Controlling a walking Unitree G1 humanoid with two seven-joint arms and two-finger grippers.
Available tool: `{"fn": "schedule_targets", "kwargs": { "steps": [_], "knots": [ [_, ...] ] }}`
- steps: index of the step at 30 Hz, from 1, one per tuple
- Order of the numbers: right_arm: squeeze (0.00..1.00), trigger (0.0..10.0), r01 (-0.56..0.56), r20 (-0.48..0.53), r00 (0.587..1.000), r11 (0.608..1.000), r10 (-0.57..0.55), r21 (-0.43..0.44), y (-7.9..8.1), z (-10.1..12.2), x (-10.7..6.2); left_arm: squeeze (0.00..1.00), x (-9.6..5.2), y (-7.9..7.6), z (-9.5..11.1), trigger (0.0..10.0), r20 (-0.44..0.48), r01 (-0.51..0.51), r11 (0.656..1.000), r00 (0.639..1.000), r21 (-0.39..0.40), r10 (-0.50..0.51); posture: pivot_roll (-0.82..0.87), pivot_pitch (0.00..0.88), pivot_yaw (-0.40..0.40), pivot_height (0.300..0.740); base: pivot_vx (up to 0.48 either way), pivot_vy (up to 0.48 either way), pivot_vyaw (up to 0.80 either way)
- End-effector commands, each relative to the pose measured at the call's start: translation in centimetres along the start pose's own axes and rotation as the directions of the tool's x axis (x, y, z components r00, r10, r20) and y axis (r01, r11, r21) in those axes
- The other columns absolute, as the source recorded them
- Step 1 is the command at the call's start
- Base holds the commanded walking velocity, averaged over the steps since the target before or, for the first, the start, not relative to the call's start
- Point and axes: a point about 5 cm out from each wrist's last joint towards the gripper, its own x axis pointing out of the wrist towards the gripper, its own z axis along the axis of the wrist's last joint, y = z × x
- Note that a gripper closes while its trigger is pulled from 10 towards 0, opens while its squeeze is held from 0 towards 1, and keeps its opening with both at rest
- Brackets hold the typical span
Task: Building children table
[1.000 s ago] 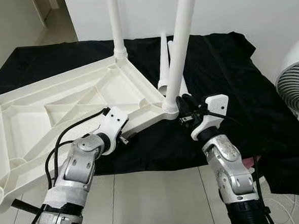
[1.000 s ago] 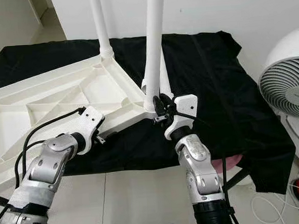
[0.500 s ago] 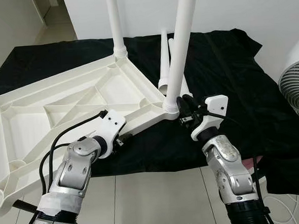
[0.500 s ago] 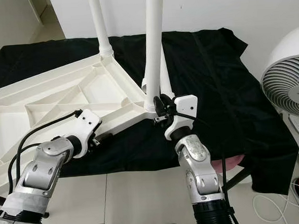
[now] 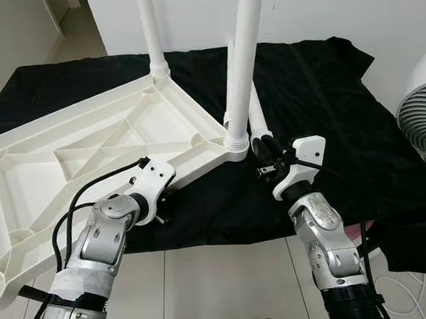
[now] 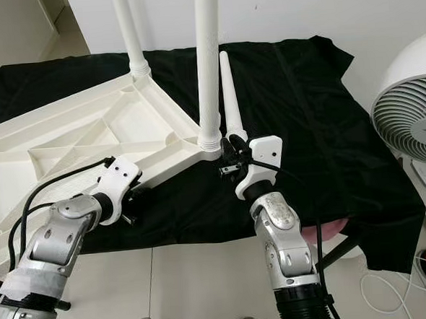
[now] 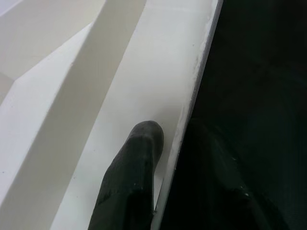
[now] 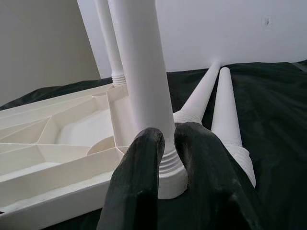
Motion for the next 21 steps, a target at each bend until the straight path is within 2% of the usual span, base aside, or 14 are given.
{"fn": "schedule_targets", "kwargs": {
  "steps": [1,4,9,10,11,16,21],
  "knots": [
    [0.00,10.0,0.003,0.005,1.000,1.000,-0.003,-0.003,0.0,0.0,0.2,0.00,-0.4,1.6,-2.8,0.0,-0.110,-0.166,0.985,0.981,-0.050,0.160,-0.07,0.090,0.065,0.740,0.000,0.000,0.00],
    [0.00,10.0,0.006,0.009,1.000,1.000,-0.006,-0.004,0.0,0.1,0.3,0.00,0.0,2.4,-2.9,0.0,-0.120,-0.230,0.971,0.968,-0.066,0.222,-0.07,0.090,0.064,0.740,0.000,0.000,0.00],
    [0.00,10.0,0.007,0.014,1.000,1.000,-0.007,-0.003,0.0,0.2,0.5,0.00,0.3,2.8,-3.0,0.0,-0.133,-0.267,0.959,0.958,-0.097,0.254,-0.08,0.085,0.061,0.740,0.000,0.000,0.00],
    [0.00,10.0,0.008,0.016,1.000,1.000,-0.008,-0.003,0.1,0.2,0.5,0.00,0.4,2.9,-3.0,0.0,-0.136,-0.282,0.953,0.954,-0.112,0.266,-0.08,0.085,0.061,0.740,0.000,0.000,0.00],
    [0.00,10.0,0.009,0.018,1.000,1.000,-0.009,-0.001,0.1,0.3,0.6,0.00,0.6,3.6,-3.0,0.0,-0.137,-0.336,0.932,0.938,-0.136,0.318,-0.08,0.078,0.062,0.740,0.000,0.000,0.00],
    [0.00,10.0,0.010,0.021,1.000,1.000,-0.010,-0.003,0.1,0.3,0.7,0.00,0.7,4.4,-3.1,0.0,-0.143,-0.378,0.913,0.923,-0.153,0.359,-0.09,0.074,0.062,0.740,0.000,0.000,0.00],
    [0.00,10.0,0.009,0.024,1.000,1.000,-0.009,-0.006,0.1,0.3,0.8,0.00,0.6,5.4,-3.4,0.0,-0.146,-0.391,0.909,0.917,-0.146,0.371,-0.09,0.071,0.062,0.740,0.000,0.000,0.00]
  ]
}}
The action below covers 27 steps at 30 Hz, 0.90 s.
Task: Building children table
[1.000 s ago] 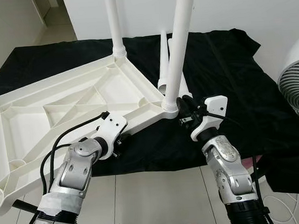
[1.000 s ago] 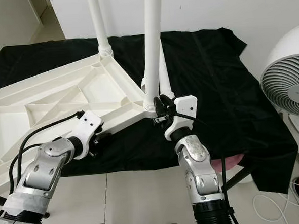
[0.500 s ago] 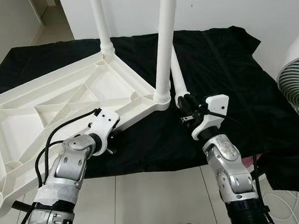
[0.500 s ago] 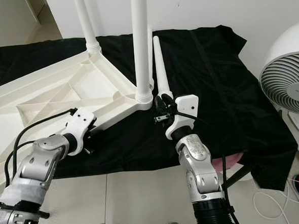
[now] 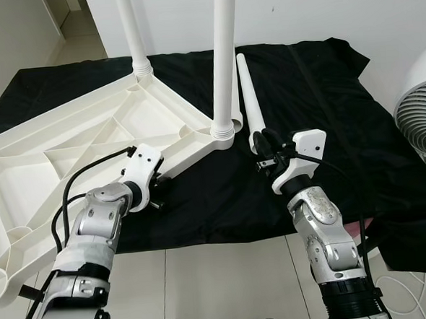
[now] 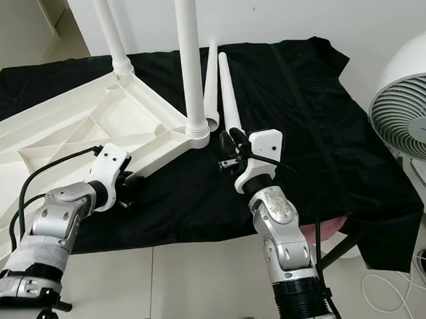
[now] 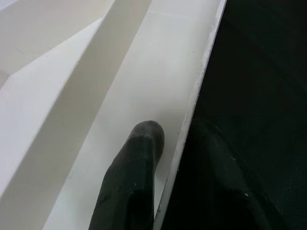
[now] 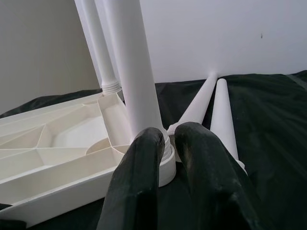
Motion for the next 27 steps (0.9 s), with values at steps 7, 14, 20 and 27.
{"fn": "schedule_targets", "kwargs": {
  "steps": [7,14,20,27],
  "knots": [
    [0.00,10.0,0.001,-0.001,1.000,1.000,-0.001,0.001,0.1,-0.2,0.2,0.00,-1.8,4.5,-3.8,0.0,-0.130,-0.379,0.925,0.918,-0.013,0.374,-0.09,0.069,0.063,0.740,0.000,0.000,0.00],
    [0.00,10.0,-0.005,-0.004,1.000,1.000,0.005,0.000,0.2,-0.3,0.2,1.00,-1.3,1.8,-2.4,10.0,-0.035,-0.179,0.984,0.983,0.002,0.179,-0.08,0.085,0.061,0.740,0.000,0.000,0.00],
    [0.00,10.0,-0.006,-0.004,1.000,1.000,0.006,-0.002,0.1,-0.2,0.2,1.00,-1.4,1.4,-2.0,10.0,-0.014,-0.127,0.992,0.992,0.018,0.127,-0.08,0.085,0.061,0.740,0.000,0.000,0.00],
    [0.00,10.0,0.002,-0.005,1.000,1.000,-0.002,-0.004,0.0,-0.2,0.1,0.82,-2.7,2.4,-2.2,10.0,-0.044,-0.083,0.990,0.995,0.110,0.088,-0.08,0.095,0.065,0.740,0.000,0.000,0.00]
  ]
}}
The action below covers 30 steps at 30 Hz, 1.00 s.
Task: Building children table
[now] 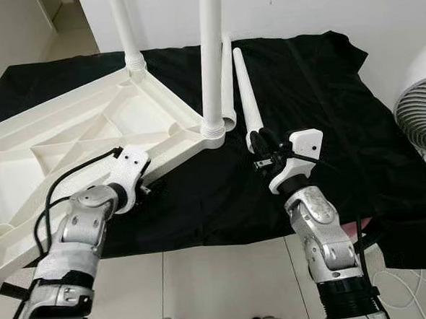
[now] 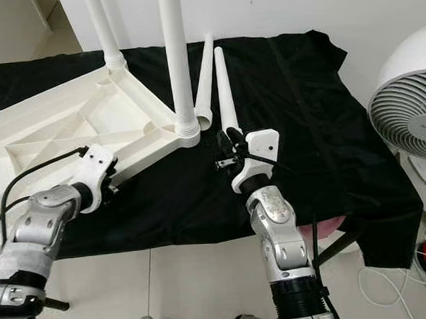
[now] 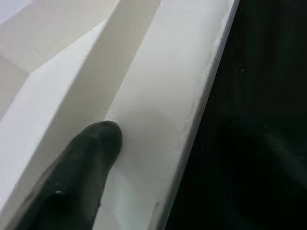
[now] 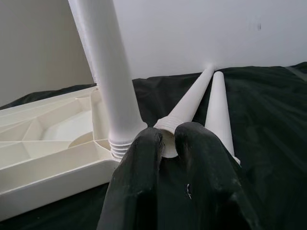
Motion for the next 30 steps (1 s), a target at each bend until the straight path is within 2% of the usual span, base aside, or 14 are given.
{"fn": "schedule_targets", "kwargs": {
  "steps": [1,2,4,9,10,15,16,20,27,30],
  "knots": [
    [0.00,10.0,0.003,-0.006,1.000,1.000,-0.003,-0.001,0.0,-0.2,0.0,0.81,-0.7,0.6,-1.7,10.0,-0.071,-0.016,1.000,0.997,0.015,0.017,-0.07,0.095,0.064,0.740,0.000,0.000,0.00],
    [0.00,10.0,0.003,-0.006,1.000,1.000,-0.003,-0.001,0.0,-0.2,0.0,0.81,-0.7,0.6,-1.7,10.0,-0.071,-0.016,1.000,0.997,0.015,0.017,-0.07,0.095,0.064,0.740,0.000,0.000,0.00],
    [0.00,10.0,0.002,-0.006,1.000,1.000,-0.002,0.000,0.0,-0.2,0.0,0.00,-0.9,0.8,-1.6,10.0,-0.072,-0.022,1.000,0.997,0.021,0.023,-0.07,0.095,0.064,0.740,0.000,0.000,0.00],
    [0.00,10.0,-0.003,-0.006,1.000,1.000,0.003,0.001,0.1,-0.2,0.1,0.00,-1.2,0.7,-1.0,10.0,-0.045,-0.009,1.000,0.999,0.006,0.009,-0.07,0.096,0.061,0.740,0.000,0.000,0.00],
    [0.00,10.0,-0.007,-0.007,1.000,1.000,0.007,0.001,0.1,-0.3,0.1,1.00,-1.4,0.8,-0.7,10.0,-0.024,-0.013,1.000,1.000,-0.027,0.013,-0.07,0.096,0.061,0.740,0.000,0.000,0.00],
    [0.00,10.0,-0.010,-0.008,1.000,1.000,0.010,0.002,0.1,-0.3,0.1,1.00,-1.6,0.8,-0.4,10.0,-0.016,0.004,1.000,1.000,-0.022,-0.005,-0.07,0.096,0.061,0.740,0.000,0.000,0.00],
    [0.00,10.0,-0.012,-0.009,1.000,1.000,0.012,0.002,0.1,-0.3,0.1,0.00,-1.8,0.8,-0.2,10.0,-0.012,0.013,1.000,1.000,-0.018,-0.013,-0.07,0.096,0.061,0.740,0.000,0.000,0.00],
    [0.00,10.0,-0.018,-0.010,1.000,1.000,0.019,0.003,0.2,-0.3,0.1,0.00,-2.6,1.1,1.0,10.0,0.043,0.045,0.998,0.998,-0.043,-0.043,-0.07,0.091,0.053,0.740,0.000,0.000,0.00],
    [0.00,10.0,-0.024,-0.012,1.000,1.000,0.024,0.005,0.3,-0.4,0.0,0.00,-3.0,1.3,1.1,10.0,0.033,0.026,0.998,0.999,-0.051,-0.024,-0.06,0.091,0.055,0.740,0.000,0.000,0.00],
    [0.00,10.0,-0.024,-0.012,1.000,1.000,0.024,0.006,0.4,-0.4,0.0,0.00,-2.8,0.8,0.7,10.0,0.016,0.003,0.996,1.000,-0.085,-0.001,-0.06,0.091,0.055,0.740,0.000,0.000,0.00]
  ]
}}
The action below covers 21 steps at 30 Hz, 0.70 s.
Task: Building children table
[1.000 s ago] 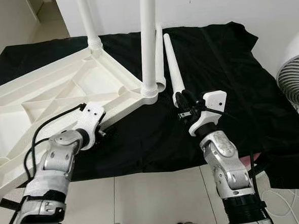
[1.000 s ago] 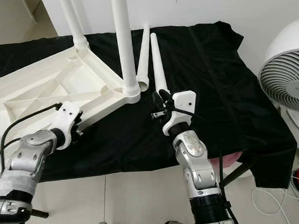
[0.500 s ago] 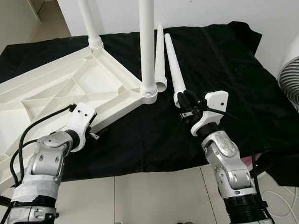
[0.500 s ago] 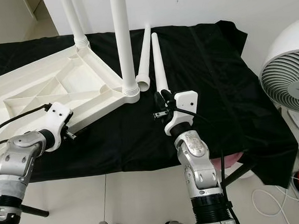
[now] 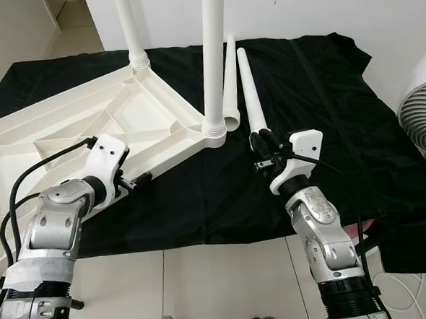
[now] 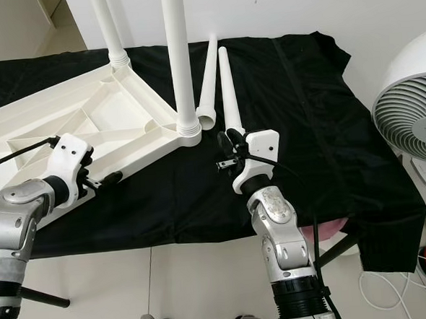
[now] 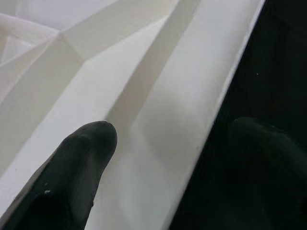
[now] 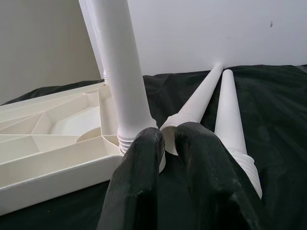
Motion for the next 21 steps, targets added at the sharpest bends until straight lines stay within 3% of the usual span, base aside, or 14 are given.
{"fn": "schedule_targets", "kwargs": {
  "steps": [1,7,14,18,21],
  "knots": [
    [0.00,10.0,-0.007,-0.003,1.000,1.000,0.007,0.004,0.1,-0.2,0.0,0.00,-0.1,-0.3,-0.7,10.0,-0.029,0.011,1.000,1.000,-0.020,-0.011,-0.06,0.091,0.055,0.740,0.000,0.000,0.00],
    [0.00,10.0,-0.005,-0.003,1.000,1.000,0.005,0.007,0.2,-0.3,0.1,0.00,0.4,-1.3,-1.7,10.0,-0.051,-0.026,0.996,0.998,-0.085,0.022,-0.06,0.091,0.055,0.740,0.000,0.000,0.00],
    [0.00,10.0,0.008,0.008,1.000,1.000,-0.008,0.005,-0.1,0.0,0.4,0.00,0.9,0.6,-1.6,10.0,-0.070,-0.247,0.951,0.969,-0.184,0.238,-0.06,0.088,0.057,0.740,0.000,0.000,0.00],
    [0.00,10.0,0.011,0.010,1.000,1.000,-0.011,0.004,-0.2,0.0,0.5,0.00,1.0,1.4,-1.3,10.0,-0.068,-0.328,0.919,0.945,-0.220,0.321,-0.06,0.088,0.057,0.740,0.000,0.000,0.00],
    [0.00,10.0,0.013,0.010,1.000,1.000,-0.013,0.006,-0.1,0.0,0.5,0.00,1.0,1.5,-1.3,10.0,-0.063,-0.339,0.913,0.941,-0.227,0.334,-0.06,0.091,0.058,0.740,0.000,0.000,0.00]
  ]
}}
